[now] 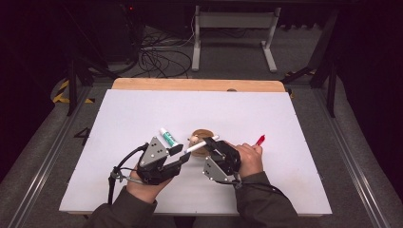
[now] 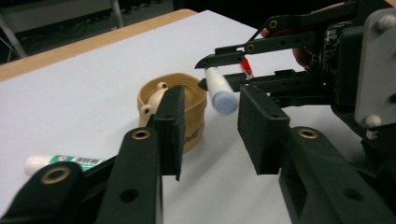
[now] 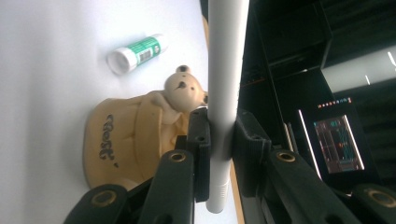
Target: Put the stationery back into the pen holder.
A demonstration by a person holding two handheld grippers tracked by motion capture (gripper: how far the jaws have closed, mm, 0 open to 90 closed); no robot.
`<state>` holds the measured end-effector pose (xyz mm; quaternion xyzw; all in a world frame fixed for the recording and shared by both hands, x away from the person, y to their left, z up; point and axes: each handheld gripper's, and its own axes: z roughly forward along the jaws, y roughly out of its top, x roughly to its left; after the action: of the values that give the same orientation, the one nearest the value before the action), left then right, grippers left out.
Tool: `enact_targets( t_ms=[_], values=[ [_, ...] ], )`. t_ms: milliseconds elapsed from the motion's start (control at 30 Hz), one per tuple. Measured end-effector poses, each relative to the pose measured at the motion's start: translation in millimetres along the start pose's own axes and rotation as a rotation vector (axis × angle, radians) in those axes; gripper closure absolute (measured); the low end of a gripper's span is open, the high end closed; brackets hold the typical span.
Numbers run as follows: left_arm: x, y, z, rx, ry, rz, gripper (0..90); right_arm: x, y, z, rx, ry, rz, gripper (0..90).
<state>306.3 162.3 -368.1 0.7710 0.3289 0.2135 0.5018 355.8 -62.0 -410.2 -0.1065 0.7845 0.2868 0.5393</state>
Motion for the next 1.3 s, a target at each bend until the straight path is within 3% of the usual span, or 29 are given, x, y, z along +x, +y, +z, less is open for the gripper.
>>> enact_targets(
  t_ms=[333,733,1067,1300],
  values=[
    [9.8,-4.5,-5.1,-0.022,-0.004,0.003,45.8,-6.6,-4.6,-1.1,-0.036,-0.036,0.153,78.7],
    [23.9,-13.2,-9.5,-0.021,0.009,-0.004,36.0,-12.4,-9.0,-0.2,-0.132,-0.052,0.348,78.6],
    [40.6,-17.7,-20.3,-0.043,0.069,-0.016,30.8,-15.0,-16.2,4.5,-0.207,-0.036,0.559,78.6],
    [49.4,-20.8,-22.9,-0.062,0.084,-0.031,28.7,-14.0,-22.9,9.9,-0.246,-0.02,0.699,78.6]
  ],
)
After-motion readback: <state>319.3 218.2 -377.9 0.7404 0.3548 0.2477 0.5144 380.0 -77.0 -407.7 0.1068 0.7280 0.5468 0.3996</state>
